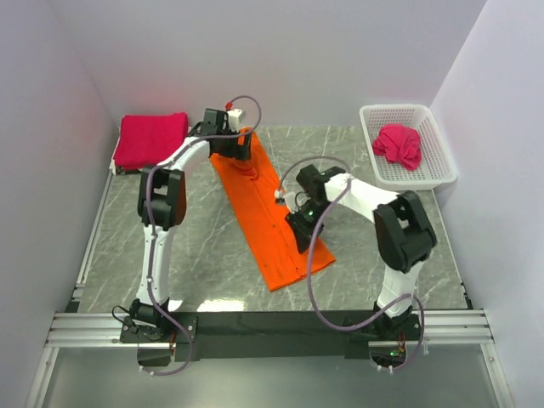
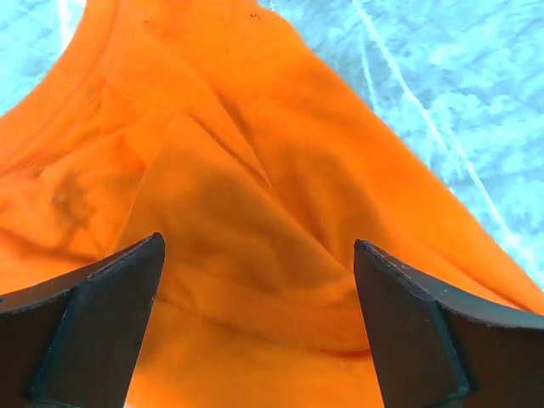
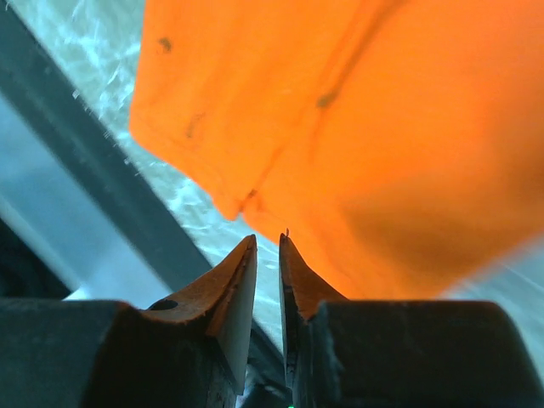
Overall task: Fold and stack the t-shirts
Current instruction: Fold the tshirt
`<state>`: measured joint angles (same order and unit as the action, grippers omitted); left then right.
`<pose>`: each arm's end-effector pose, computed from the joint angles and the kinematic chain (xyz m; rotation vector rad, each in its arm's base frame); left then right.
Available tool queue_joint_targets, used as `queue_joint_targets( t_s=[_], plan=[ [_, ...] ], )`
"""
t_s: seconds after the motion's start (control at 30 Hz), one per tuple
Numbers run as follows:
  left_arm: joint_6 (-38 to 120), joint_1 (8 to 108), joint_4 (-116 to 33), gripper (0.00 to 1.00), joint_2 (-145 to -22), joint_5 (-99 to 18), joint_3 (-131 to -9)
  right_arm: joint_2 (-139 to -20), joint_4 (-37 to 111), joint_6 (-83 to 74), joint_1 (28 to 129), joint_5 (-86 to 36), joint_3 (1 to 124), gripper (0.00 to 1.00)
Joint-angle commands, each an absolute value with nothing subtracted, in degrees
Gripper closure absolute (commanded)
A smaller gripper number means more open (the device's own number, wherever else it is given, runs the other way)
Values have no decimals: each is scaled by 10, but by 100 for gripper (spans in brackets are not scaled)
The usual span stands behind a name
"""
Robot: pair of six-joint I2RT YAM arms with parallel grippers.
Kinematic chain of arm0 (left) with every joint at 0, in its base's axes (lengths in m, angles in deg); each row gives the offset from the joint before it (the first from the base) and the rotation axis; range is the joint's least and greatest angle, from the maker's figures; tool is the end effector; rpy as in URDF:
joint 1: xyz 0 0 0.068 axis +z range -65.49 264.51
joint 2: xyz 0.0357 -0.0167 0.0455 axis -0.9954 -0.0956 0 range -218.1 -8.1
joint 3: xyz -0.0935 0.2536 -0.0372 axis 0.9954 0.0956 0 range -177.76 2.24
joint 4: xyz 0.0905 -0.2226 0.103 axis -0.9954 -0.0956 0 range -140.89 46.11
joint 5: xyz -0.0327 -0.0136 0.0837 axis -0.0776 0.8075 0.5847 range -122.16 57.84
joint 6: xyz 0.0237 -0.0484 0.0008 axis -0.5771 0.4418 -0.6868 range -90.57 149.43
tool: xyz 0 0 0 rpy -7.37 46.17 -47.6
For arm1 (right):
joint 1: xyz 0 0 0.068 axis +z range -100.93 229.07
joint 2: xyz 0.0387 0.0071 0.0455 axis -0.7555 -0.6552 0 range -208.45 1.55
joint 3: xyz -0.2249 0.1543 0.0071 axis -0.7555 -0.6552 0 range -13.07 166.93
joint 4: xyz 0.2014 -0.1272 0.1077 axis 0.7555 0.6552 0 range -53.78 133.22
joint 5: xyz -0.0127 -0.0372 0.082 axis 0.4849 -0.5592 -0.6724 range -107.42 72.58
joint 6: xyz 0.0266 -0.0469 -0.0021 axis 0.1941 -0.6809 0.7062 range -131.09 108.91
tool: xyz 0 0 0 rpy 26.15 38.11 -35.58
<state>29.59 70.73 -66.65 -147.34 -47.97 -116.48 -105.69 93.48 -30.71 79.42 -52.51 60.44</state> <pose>0.5312 -0.1402 0.1820 0.4147 2.2952 -0.4430 0.2774 0.1861 0.1764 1.2296 -2.6572 -0.9194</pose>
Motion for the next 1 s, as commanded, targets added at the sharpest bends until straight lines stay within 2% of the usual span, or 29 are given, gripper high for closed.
queue_joint_targets(
  t_s=[0.0,0.07,0.23,0.33,0.4,0.43,0.47,0.5,0.57,0.63,0.67,0.77,0.97],
  plan=[
    [291,727,-560,1,-1347,-493,-1088,-989,903,-319,778,-464,628,76],
    [326,734,-511,0,-1284,-509,-1018,-1000,881,-330,780,-428,623,76],
    [426,791,-493,0,-1221,-646,-959,-1049,841,-332,795,-355,628,78],
    [485,829,-476,5,-1192,-662,-917,-1083,837,-326,804,-345,627,79],
    [475,836,-505,16,-1174,-638,-902,-1096,832,-318,812,-344,621,81],
    [456,836,-515,25,-1172,-621,-894,-1099,830,-317,824,-349,611,81],
    [449,836,-522,49,-1170,-615,-891,-1101,827,-311,832,-351,607,81],
    [441,836,-538,56,-1170,-619,-890,-1101,824,-306,840,-353,601,82],
    [427,834,-568,60,-1177,-618,-888,-1106,820,-290,871,-376,592,82],
    [416,822,-593,69,-1194,-619,-893,-1113,820,-276,893,-408,596,82],
    [414,816,-598,71,-1202,-616,-894,-1121,820,-259,909,-452,600,81],
    [406,786,-630,72,-1240,-601,-916,-1123,821,-239,913,-550,613,76],
    [410,735,-659,76,-1319,-551,-961,-1057,823,-241,880,-534,615,64]
  ],
)
